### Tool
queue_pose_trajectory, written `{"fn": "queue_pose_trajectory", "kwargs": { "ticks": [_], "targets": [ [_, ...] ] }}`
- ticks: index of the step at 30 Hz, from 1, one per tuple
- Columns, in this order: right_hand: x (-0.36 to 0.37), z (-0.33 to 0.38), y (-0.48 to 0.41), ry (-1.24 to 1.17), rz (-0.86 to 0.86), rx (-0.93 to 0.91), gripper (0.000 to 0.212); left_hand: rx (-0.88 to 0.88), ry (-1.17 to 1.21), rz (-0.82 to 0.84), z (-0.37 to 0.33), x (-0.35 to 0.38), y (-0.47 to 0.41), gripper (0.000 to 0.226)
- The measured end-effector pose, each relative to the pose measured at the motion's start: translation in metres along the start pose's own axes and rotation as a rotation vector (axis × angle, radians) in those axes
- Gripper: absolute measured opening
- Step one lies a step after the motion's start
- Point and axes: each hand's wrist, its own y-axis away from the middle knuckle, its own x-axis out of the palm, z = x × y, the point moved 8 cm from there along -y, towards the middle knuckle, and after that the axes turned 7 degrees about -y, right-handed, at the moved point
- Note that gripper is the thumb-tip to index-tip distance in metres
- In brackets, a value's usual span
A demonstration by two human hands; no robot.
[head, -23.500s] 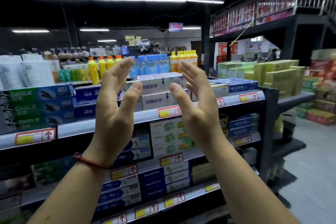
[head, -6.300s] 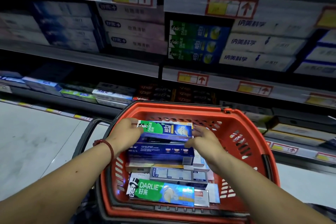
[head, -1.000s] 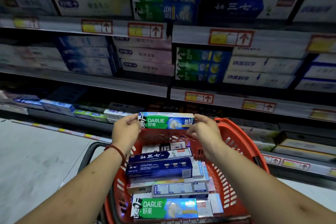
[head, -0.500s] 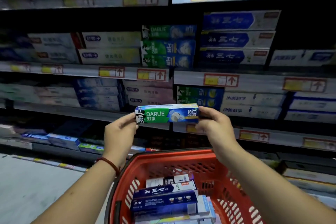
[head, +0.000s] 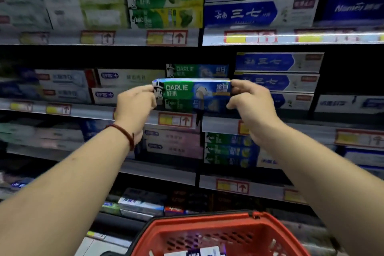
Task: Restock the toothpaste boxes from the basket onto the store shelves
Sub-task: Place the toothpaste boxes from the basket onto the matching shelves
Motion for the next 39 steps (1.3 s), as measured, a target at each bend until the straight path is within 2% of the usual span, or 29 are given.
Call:
{"fn": "queue_pose_trajectory", "kwargs": {
  "ticks": [3, 7, 11, 14, 16, 20, 22, 23, 24, 26, 32, 35, 37, 39],
  "targets": [
    [0.000, 0.012, -0.022, 0.025, -0.023, -0.010, 0.066, 0.022, 0.010, 0.047, -0.016, 0.017, -0.023, 0.033],
    [0.004, 0.019, -0.044, 0.024, -0.021, 0.046, 0.033, 0.045, -0.142, 0.097, -0.035, 0.034, -0.049, 0.019],
    [0.004, 0.015, -0.053, 0.052, -0.037, 0.071, 0.033, 0.052, -0.196, 0.076, -0.033, 0.045, -0.059, 0.025],
    [0.003, 0.002, -0.052, 0.064, -0.040, 0.099, 0.027, 0.058, -0.184, 0.104, -0.018, 0.054, -0.054, 0.005],
    [0.000, -0.005, -0.051, 0.064, -0.061, 0.110, 0.021, 0.049, -0.161, 0.090, -0.008, 0.054, -0.053, 0.005],
    [0.000, -0.020, -0.044, 0.056, -0.055, 0.153, 0.021, 0.019, -0.141, 0.066, 0.004, 0.055, -0.050, 0.029],
    [0.006, -0.026, -0.043, 0.044, -0.018, 0.153, 0.048, 0.027, -0.135, 0.069, 0.003, 0.056, -0.046, 0.019],
    [0.009, -0.028, -0.042, 0.039, -0.013, 0.146, 0.059, 0.031, -0.138, 0.068, 0.003, 0.056, -0.045, 0.024],
    [0.011, -0.027, -0.042, 0.040, -0.008, 0.136, 0.064, 0.016, -0.139, 0.069, 0.005, 0.057, -0.045, 0.041],
    [0.013, -0.028, -0.041, 0.031, 0.000, 0.134, 0.066, -0.012, -0.128, 0.062, 0.007, 0.057, -0.045, 0.063],
    [0.012, -0.024, -0.040, 0.113, 0.036, 0.128, 0.068, -0.044, -0.167, 0.153, 0.010, 0.063, -0.042, 0.095],
    [0.012, -0.019, -0.036, 0.246, 0.056, 0.078, 0.070, 0.009, -0.269, 0.193, 0.004, 0.064, -0.035, 0.085],
    [0.013, -0.014, -0.033, 0.362, 0.079, -0.007, 0.062, 0.106, -0.388, 0.171, -0.004, 0.060, -0.031, 0.075],
    [0.014, -0.010, -0.027, 0.444, 0.098, -0.073, 0.062, 0.207, -0.515, 0.147, -0.014, 0.056, -0.021, 0.068]
  ]
}}
